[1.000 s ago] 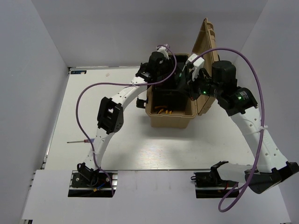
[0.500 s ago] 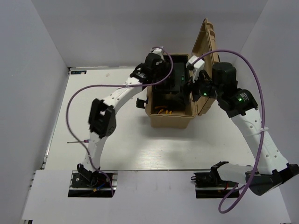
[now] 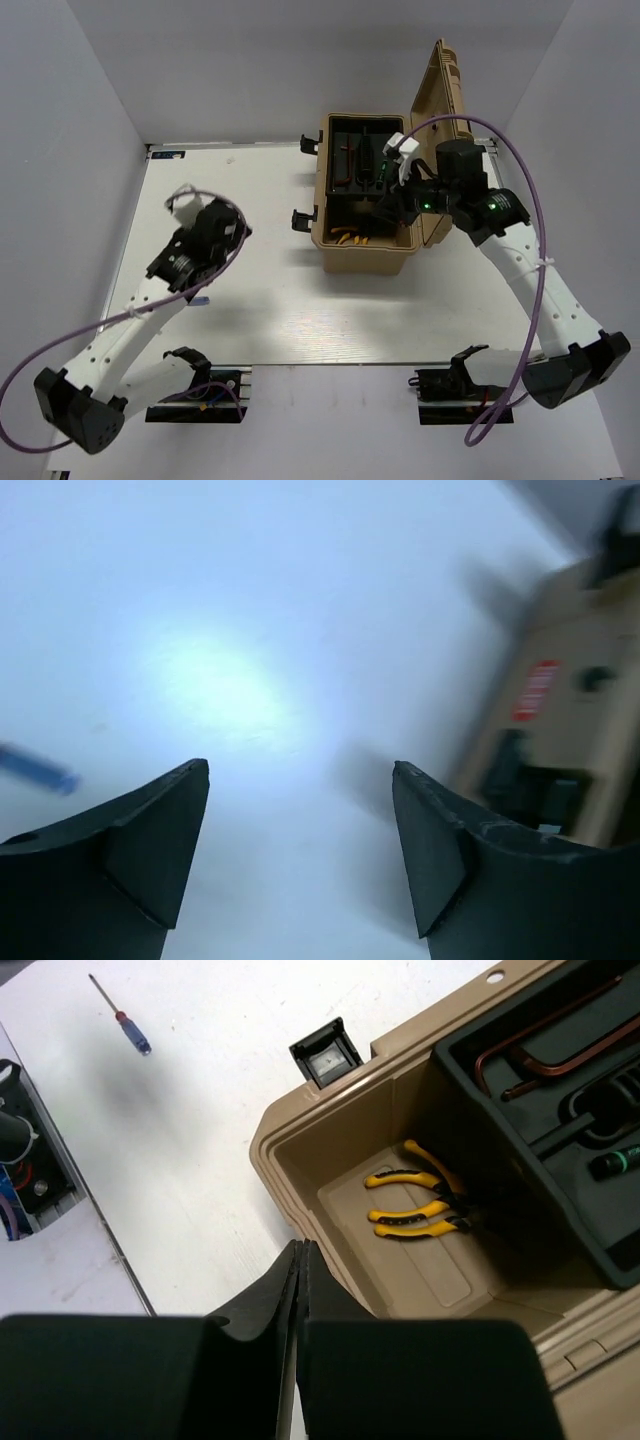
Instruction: Sort the tools into containers
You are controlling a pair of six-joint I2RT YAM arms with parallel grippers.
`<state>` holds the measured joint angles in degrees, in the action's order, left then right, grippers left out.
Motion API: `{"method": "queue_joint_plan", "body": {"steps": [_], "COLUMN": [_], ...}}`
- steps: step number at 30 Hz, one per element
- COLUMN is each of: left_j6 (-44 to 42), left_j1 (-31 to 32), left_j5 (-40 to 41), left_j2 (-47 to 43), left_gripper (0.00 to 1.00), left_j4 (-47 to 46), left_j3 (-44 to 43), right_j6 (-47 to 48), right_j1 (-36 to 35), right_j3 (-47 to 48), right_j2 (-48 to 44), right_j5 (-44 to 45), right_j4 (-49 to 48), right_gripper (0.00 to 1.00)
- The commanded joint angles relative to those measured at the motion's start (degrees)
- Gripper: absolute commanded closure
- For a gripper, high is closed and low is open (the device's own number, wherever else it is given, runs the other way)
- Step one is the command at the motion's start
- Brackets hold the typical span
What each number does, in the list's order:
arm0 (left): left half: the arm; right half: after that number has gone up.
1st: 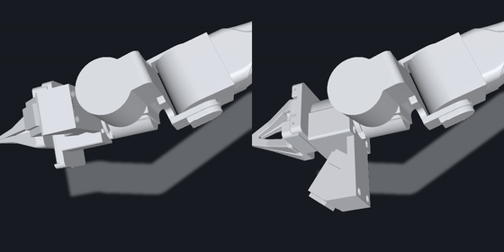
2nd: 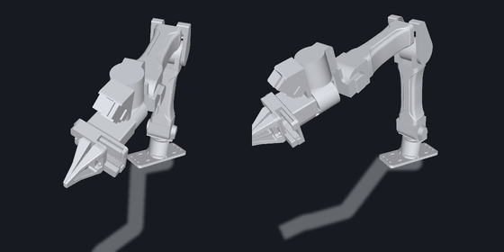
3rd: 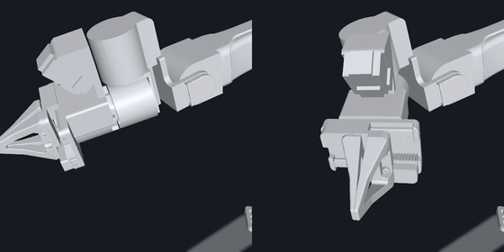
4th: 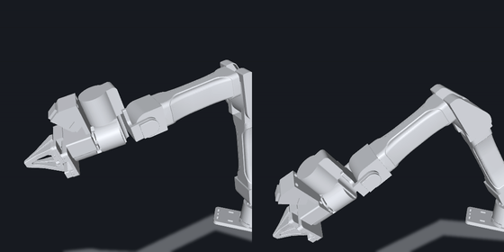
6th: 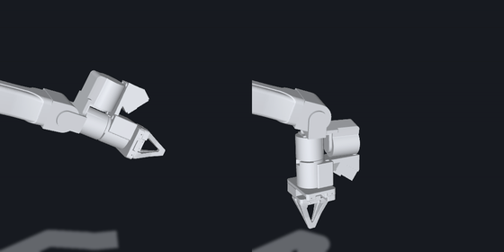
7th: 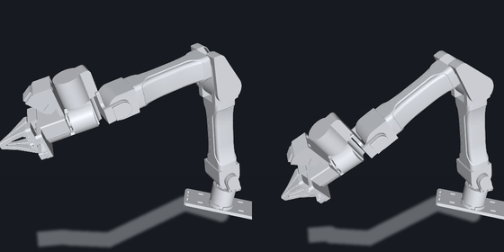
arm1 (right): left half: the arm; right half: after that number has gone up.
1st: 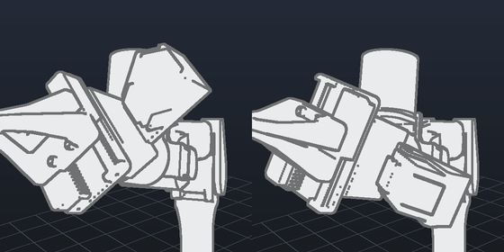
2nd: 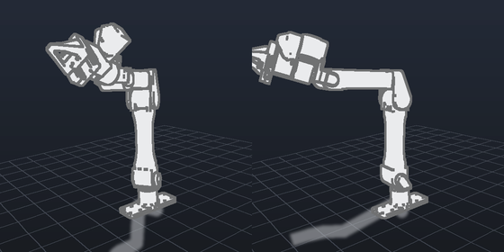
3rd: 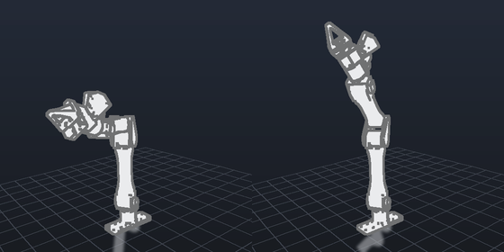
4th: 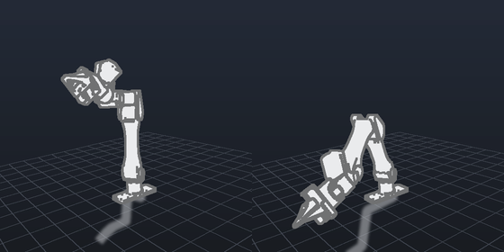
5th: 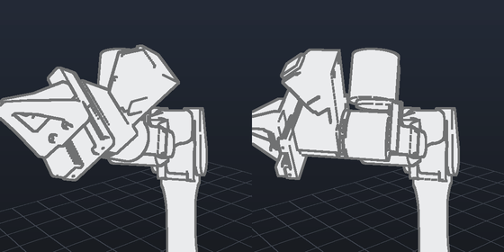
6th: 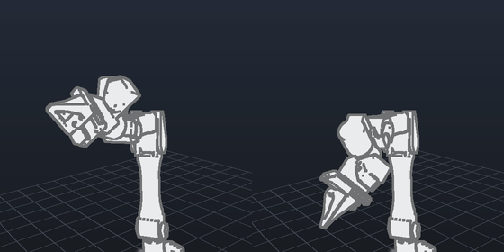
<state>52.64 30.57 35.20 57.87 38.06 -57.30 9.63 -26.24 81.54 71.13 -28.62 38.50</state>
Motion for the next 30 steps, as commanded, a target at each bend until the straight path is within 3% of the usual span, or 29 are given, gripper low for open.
{"method": "queue_joint_plan", "body": {"steps": [1, 5, 11, 20, 30], "left_j6": [12.3, 19.24, 23.99, 24.0, 17.94], "left_j1": [-1.2, -3.4, -6.3, -12.45, -20.8], "left_j5": [8.04, 7.35, 4.79, 3.56, -0.21], "left_j2": [-5.12, -7.77, -6.63, 1.45, 11.2], "left_gripper": [0.17, 0.22, 0.26, 0.34, 0.39], "left_j4": [15.09, 20.38, 19.25, 10.99, -0.53], "left_j3": [5.7, 11.58, 18.62, 22.32, 24.78], "right_j6": [-1.1, -0.93, -0.84, 0.3, 1.27], "right_j1": [-0.04, -0.74, -2.15, -2.41, -2.33], "right_j3": [-0.06, 0.64, 1.26, -1.9, -5.77], "right_j2": [2.77, 7.51, 12.36, 11.92, 7.62], "right_j5": [-1.17, -2.23, -3.46, -4.69, -4.16], "right_j4": [-2.64, -2.73, -3.78, -5.45, -5.89], "right_gripper": [1.0, 0.96, 0.89, 0.86, 0.86]}}
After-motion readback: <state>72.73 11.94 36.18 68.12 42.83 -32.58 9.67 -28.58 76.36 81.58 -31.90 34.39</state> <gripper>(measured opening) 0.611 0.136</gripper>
